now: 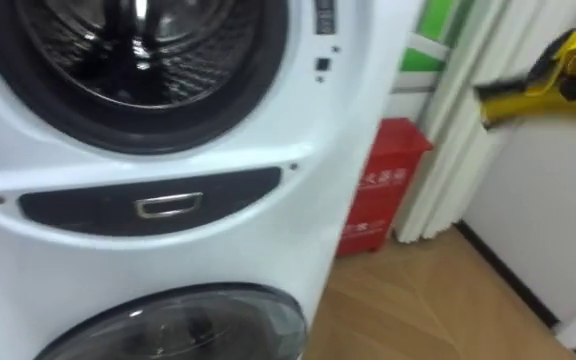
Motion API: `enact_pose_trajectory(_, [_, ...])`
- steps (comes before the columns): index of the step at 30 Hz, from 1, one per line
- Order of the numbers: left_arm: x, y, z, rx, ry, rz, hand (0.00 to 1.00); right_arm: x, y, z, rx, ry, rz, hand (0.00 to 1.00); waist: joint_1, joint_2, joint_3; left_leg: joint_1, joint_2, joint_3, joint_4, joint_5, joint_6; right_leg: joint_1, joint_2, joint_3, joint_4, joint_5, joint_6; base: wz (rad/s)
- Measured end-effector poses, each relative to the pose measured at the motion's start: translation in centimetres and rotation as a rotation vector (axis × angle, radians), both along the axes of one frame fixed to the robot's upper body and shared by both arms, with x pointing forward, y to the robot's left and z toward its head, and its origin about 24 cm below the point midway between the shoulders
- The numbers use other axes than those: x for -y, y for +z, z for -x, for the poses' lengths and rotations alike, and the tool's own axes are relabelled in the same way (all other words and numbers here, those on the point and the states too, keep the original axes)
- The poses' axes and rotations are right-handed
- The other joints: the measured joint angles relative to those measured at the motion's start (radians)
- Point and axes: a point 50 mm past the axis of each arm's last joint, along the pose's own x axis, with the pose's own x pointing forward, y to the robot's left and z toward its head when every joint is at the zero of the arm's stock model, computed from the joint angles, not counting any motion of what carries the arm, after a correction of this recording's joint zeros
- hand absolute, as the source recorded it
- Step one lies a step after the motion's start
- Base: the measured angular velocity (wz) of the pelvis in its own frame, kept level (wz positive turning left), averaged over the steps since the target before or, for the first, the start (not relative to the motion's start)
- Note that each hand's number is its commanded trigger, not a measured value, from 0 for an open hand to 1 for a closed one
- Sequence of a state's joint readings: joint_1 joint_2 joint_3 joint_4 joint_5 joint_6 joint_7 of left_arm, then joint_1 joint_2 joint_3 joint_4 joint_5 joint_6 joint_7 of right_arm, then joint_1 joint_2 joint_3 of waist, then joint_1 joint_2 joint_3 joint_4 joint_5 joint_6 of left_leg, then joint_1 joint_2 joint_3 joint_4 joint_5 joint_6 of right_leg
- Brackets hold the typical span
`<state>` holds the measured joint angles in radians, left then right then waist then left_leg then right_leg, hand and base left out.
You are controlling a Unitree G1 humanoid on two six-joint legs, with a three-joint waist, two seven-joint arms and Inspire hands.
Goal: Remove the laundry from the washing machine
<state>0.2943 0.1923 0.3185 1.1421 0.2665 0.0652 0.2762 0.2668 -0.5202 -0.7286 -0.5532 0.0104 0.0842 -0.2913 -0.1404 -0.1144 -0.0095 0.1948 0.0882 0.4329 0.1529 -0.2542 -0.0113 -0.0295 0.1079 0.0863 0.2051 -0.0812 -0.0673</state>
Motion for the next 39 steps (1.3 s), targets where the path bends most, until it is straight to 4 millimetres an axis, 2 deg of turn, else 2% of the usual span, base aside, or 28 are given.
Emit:
enact_pose_trajectory(3, [-0.3,0.1,-0.4,0.002,-0.011,-0.003,0.0,0.9,-1.6,0.4,-0.063,-0.032,-0.057,1.0,-0.008,-0.006,0.0015,-0.001,0.002,0.031,0.003,-0.001,-0.009,-0.013,0.009,0.028,0.002,0.01,0.005,-0.35])
enact_pose_trajectory(7, [-0.2,0.0,-1.1,-0.01,-0.028,0.006,0.0,1.9,-4.1,0.5,-0.163,-0.085,-0.148,1.0,-0.019,-0.006,0.0012,-0.013,0.003,0.072,0.014,-0.002,-0.009,-0.041,0.022,0.075,0.017,0.022,0.006,-0.31])
enact_pose_trajectory(10, [-0.2,-0.1,-1.2,-0.034,-0.062,0.018,0.0,1.5,-5.6,-0.4,-0.24,-0.043,-0.195,1.0,-0.02,-0.004,0.0019,-0.025,0.003,0.105,0.019,-0.002,-0.007,-0.061,0.028,0.103,0.016,0.039,0.002,-0.37])
enact_pose_trajectory(13, [-0.1,-0.1,-1.7,-0.033,-0.079,0.023,0.0,1.0,-6.4,-0.9,-0.292,0.01,-0.23,1.0,-0.023,0.006,0.0025,-0.031,0.004,0.126,0.025,-0.001,-0.006,-0.072,0.035,0.13,0.014,0.052,0.008,-0.24])
enact_pose_trajectory(15, [-0.1,-0.1,-1.8,-0.035,-0.085,0.026,0.0,0.6,-7.5,-1.3,-0.34,0.06,-0.263,1.0,-0.021,0.02,0.0048,-0.031,0.004,0.146,0.028,-0.002,-0.005,-0.077,0.04,0.149,0.015,0.058,0.009,-0.28])
enact_pose_trajectory(16, [-0.2,-0.1,-1.9,-0.04,-0.105,0.024,0.0,0.5,-8.5,-1.6,-0.378,0.077,-0.294,1.0,-0.021,0.026,0.0033,-0.033,0.005,0.153,0.03,-0.003,-0.004,-0.079,0.041,0.154,0.012,0.061,0.008,-0.21])
enact_pose_trajectory(17, [-0.1,-0.1,-1.9,-0.043,-0.114,0.026,0.0,0.5,-9.1,-1.7,-0.398,0.083,-0.313,1.0,-0.021,0.032,0.0015,-0.035,0.005,0.156,0.031,-0.003,-0.004,-0.079,0.041,0.154,0.011,0.064,0.008,-0.16])
enact_pose_trajectory(19, [0.2,-0.3,-2.5,-0.037,-0.138,0.039,0.0,0.5,-11.0,-1.8,-0.453,0.09,-0.38,1.0,-0.023,0.045,0.0032,-0.04,0.005,0.159,0.035,-0.004,-0.004,-0.082,0.039,0.153,0.002,0.071,0.011,-0.05])
enact_pose_trajectory(21, [0.6,-0.4,-3.6,-0.024,-0.18,0.062,0.0,1.0,-13.6,-1.4,-0.525,0.077,-0.477,1.0,-0.019,0.071,0.0021,-0.06,0.003,0.169,0.041,-0.009,0.006,-0.101,0.035,0.157,0.0,0.079,0.022,-0.03])
enact_pose_trajectory(22, [0.8,-0.5,-3.8,-0.018,-0.186,0.067,0.0,1.4,-15.1,-1.4,-0.57,0.059,-0.526,1.0,-0.019,0.077,-0.001,-0.067,0.004,0.173,0.048,-0.012,0.01,-0.108,0.035,0.159,0.001,0.081,0.023,-0.06])
enact_pose_trajectory(23, [0.9,-0.5,-4.0,-0.016,-0.19,0.069,0.0,1.6,-16.0,-1.2,-0.592,0.044,-0.553,1.0,-0.019,0.081,-0.0015,-0.069,0.003,0.173,0.048,-0.012,0.01,-0.109,0.035,0.16,0.001,0.083,0.023,-0.05])
enact_pose_trajectory(25, [1.1,-0.6,-4.2,-0.013,-0.207,0.075,0.0,2.1,-18.7,-0.2,-0.662,-0.014,-0.644,1.0,-0.02,0.102,-0.0013,-0.083,0.002,0.173,0.052,-0.012,0.01,-0.124,0.034,0.162,0.005,0.084,0.025,-0.06])
enact_pose_trajectory(31, [1.8,-0.8,-4.4,-0.021,-0.269,0.092,0.0,2.9,-21.4,0.0,-0.672,-0.089,-0.773,1.0,-0.044,0.157,0.0068,-0.146,-0.013,0.168,0.055,-0.011,0.02,-0.193,0.035,0.189,0.03,0.084,0.025,-0.09])
enact_pose_trajectory(35, [2.1,-0.8,-5.6,0.012,-0.277,0.105,0.0,3.1,-22.9,-1.4,-0.647,-0.131,-0.826,1.0,-0.061,0.182,0.0073,-0.213,-0.019,0.18,0.075,-0.006,0.03,-0.268,0.036,0.21,0.057,0.09,0.031,-0.13])
enact_pose_trajectory(37, [2.6,-0.9,-6.8,0.05,-0.287,0.137,0.0,3.1,-24.0,-1.9,-0.641,-0.16,-0.875,1.0,-0.065,0.207,0.0089,-0.243,-0.017,0.189,0.085,-0.007,0.03,-0.3,0.037,0.213,0.063,0.095,0.031,-0.14])
enact_pose_trajectory(39, [2.7,-0.8,-7.6,0.093,-0.277,0.148,0.0,2.9,-24.6,-2.3,-0.645,-0.173,-0.893,1.0,-0.071,0.223,0.0059,-0.269,-0.019,0.196,0.088,-0.007,0.031,-0.332,0.036,0.216,0.073,0.095,0.031,-0.11])
